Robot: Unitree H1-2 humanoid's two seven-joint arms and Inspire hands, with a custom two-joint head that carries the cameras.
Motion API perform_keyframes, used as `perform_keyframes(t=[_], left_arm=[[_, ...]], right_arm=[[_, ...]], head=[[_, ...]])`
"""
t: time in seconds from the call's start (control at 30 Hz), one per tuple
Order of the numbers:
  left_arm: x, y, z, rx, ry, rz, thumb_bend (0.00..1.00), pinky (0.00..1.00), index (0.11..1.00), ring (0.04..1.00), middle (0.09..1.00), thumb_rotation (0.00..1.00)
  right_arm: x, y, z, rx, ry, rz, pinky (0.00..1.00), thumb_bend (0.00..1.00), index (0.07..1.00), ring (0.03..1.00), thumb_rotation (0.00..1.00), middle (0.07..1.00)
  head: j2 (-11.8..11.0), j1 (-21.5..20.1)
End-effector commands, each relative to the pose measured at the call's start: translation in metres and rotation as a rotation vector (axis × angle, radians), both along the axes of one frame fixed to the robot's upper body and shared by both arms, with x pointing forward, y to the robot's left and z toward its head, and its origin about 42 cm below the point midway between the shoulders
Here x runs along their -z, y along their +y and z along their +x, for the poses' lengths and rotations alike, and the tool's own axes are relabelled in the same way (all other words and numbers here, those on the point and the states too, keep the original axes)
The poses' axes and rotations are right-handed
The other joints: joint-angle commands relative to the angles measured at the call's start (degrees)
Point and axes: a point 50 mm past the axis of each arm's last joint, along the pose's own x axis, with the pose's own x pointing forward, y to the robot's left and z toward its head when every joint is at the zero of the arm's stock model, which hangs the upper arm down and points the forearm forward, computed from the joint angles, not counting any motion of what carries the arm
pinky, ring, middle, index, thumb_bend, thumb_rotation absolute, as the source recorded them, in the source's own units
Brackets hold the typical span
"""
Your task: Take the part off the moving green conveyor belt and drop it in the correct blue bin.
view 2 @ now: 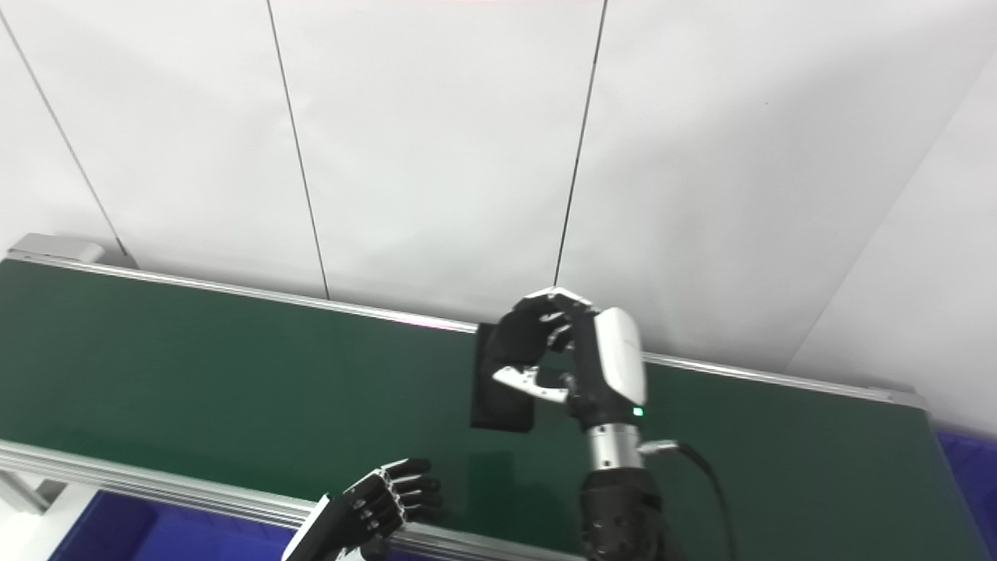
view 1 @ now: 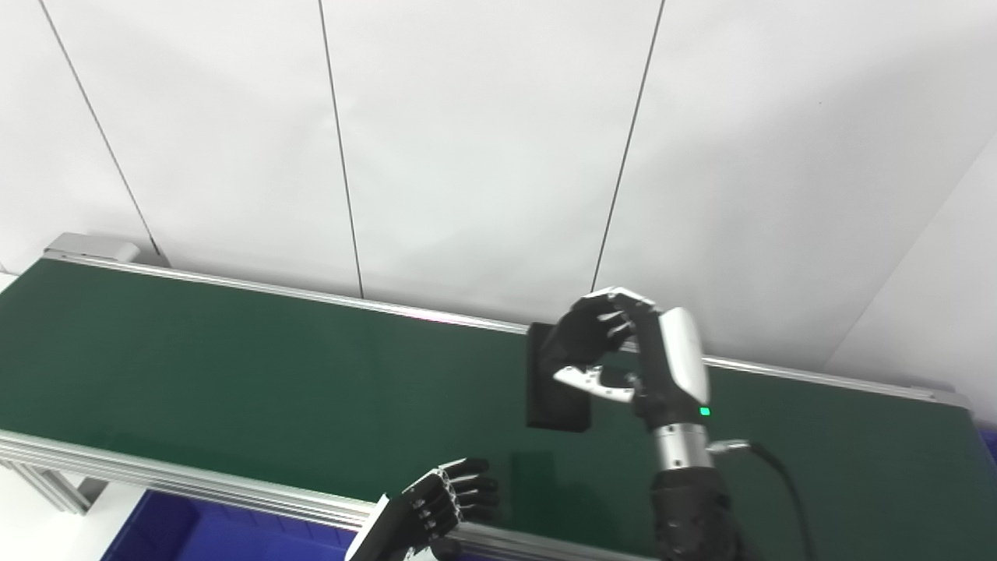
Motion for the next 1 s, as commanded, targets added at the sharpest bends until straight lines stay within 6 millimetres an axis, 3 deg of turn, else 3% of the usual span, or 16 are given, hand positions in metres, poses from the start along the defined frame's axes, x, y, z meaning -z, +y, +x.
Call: perform_keyframes(t=[0.0,0.4,0.53,0.97], left_arm=[[-0.008,0.002,0.006,0.01,-0.045,-0.013,0.82,0.69,0.771,0.71,0.733,0.48],[-0.008,0.016,0.004,0.014,-0.045,-0.021,0.8,0.68,0.768,0.706,0.73,0.46],[-0.009,0.022,0.003,0.013,-0.033,-0.041,0.84,0.69,0.764,0.705,0.729,0.45],[-0.015,0.043,0.007,0.014,-0.033,-0.045,0.82,0.69,0.761,0.71,0.731,0.43]], right_arm=[[-0.031,-0.003,-0.002,-0.004,-0.076,0.03,0.34,0.5,0.505,0.449,0.0,0.523],[-0.078,-0.034,-0.046,0.036,-0.138,0.068,0.33,0.5,0.501,0.463,0.0,0.529],[-0.088,-0.042,-0.059,0.061,-0.164,0.085,0.34,0.5,0.493,0.463,0.0,0.525],[-0.102,-0.065,-0.099,0.183,-0.23,0.121,0.32,0.5,0.502,0.454,0.0,0.536]], head=[[-0.03,0.09],[1.28,-5.25],[1.84,-6.98],[5.01,-12.69]])
